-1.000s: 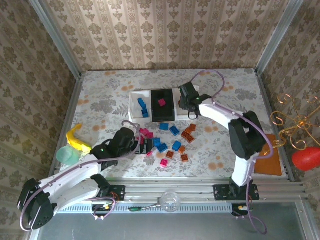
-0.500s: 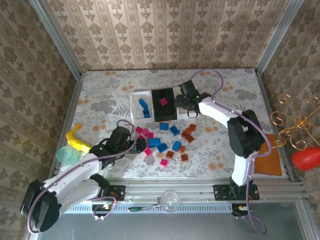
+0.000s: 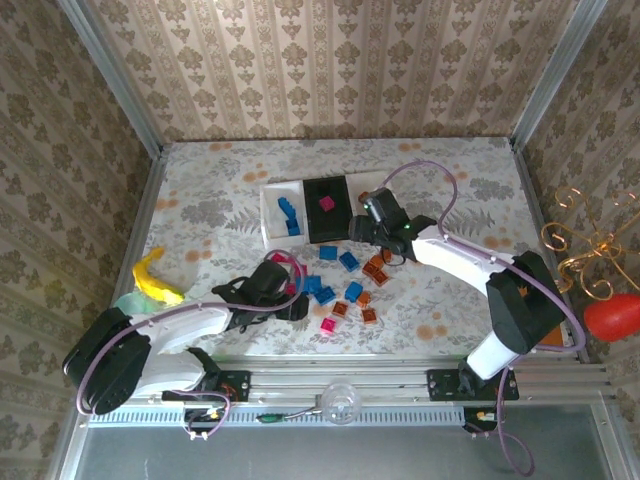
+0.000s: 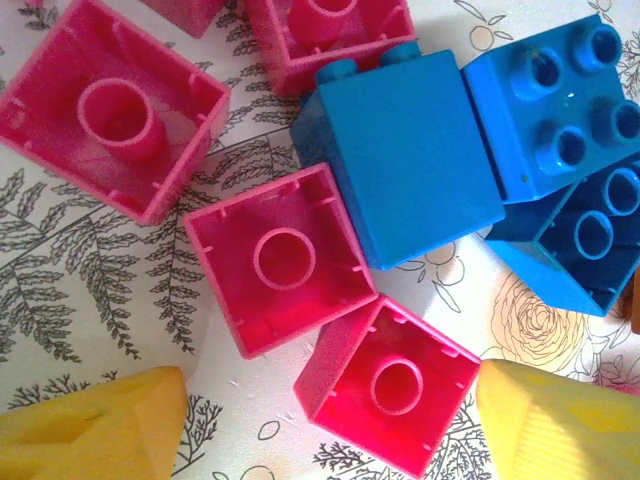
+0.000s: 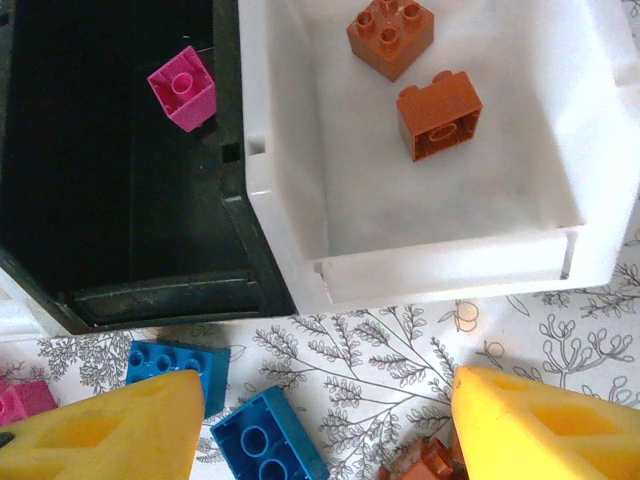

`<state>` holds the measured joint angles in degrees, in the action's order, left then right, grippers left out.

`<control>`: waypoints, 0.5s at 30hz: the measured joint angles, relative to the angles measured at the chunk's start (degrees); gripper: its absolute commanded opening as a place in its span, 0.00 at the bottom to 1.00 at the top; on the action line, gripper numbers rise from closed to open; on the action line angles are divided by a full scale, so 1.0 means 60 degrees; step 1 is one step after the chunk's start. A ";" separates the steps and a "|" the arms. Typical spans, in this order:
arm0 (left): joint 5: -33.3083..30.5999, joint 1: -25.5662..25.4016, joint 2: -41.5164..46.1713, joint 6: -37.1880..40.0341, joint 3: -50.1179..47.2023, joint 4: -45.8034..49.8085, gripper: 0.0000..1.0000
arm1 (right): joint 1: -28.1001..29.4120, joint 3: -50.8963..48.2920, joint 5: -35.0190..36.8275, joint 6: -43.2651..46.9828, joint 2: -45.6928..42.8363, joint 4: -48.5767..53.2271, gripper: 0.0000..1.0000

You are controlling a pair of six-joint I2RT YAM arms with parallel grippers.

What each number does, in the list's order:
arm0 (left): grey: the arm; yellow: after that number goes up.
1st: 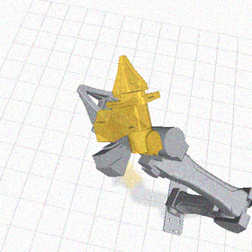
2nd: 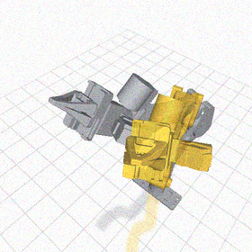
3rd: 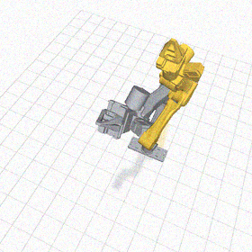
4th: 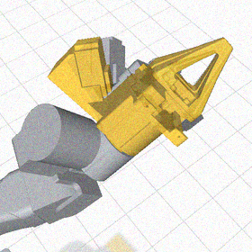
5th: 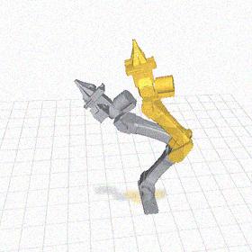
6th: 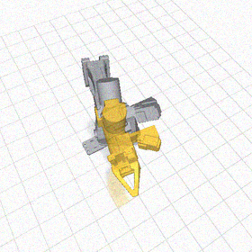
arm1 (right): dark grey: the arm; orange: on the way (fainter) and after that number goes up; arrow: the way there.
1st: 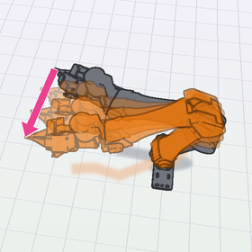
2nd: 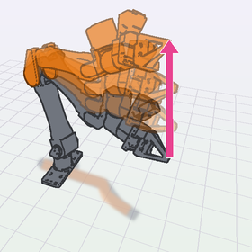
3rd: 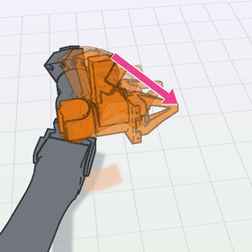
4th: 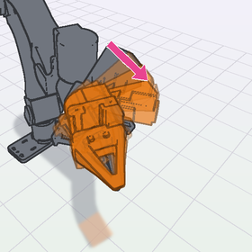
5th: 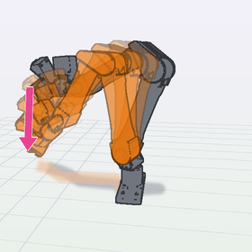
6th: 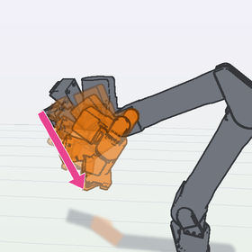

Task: Sort the legos into containers by color
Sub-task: Pick up the lego from the middle-left of the table.

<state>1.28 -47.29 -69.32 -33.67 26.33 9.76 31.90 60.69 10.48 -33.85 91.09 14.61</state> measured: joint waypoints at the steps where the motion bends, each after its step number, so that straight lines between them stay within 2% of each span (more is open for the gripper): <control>1: -0.0015 -0.0025 -0.0047 0.0000 0.0011 -0.0029 0.76 | -0.0004 -0.0036 0.0000 -0.0022 -0.0047 -0.0025 0.68; 4: -0.0219 -0.0127 -0.0386 0.0029 0.0138 -0.0080 0.75 | -0.0004 -0.0073 0.0000 -0.0084 -0.0189 -0.0066 0.68; 11: -0.0692 -0.0251 -0.1082 0.0149 0.0594 -0.0022 0.59 | -0.0004 -0.0189 0.0000 -0.0142 -0.0444 -0.0219 0.68; 14: -0.0696 -0.0277 -0.1140 0.0175 0.0645 -0.0113 0.59 | -0.0004 -0.0255 0.0000 -0.0142 -0.0459 -0.0219 0.68; 15: -0.0703 -0.0310 -0.1137 0.0175 0.0645 -0.0124 0.62 | -0.0004 -0.0277 0.0000 -0.0142 -0.0459 -0.0215 0.68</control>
<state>-2.94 -49.15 -76.14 -32.62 30.20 9.02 31.88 59.02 10.48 -34.70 88.33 13.32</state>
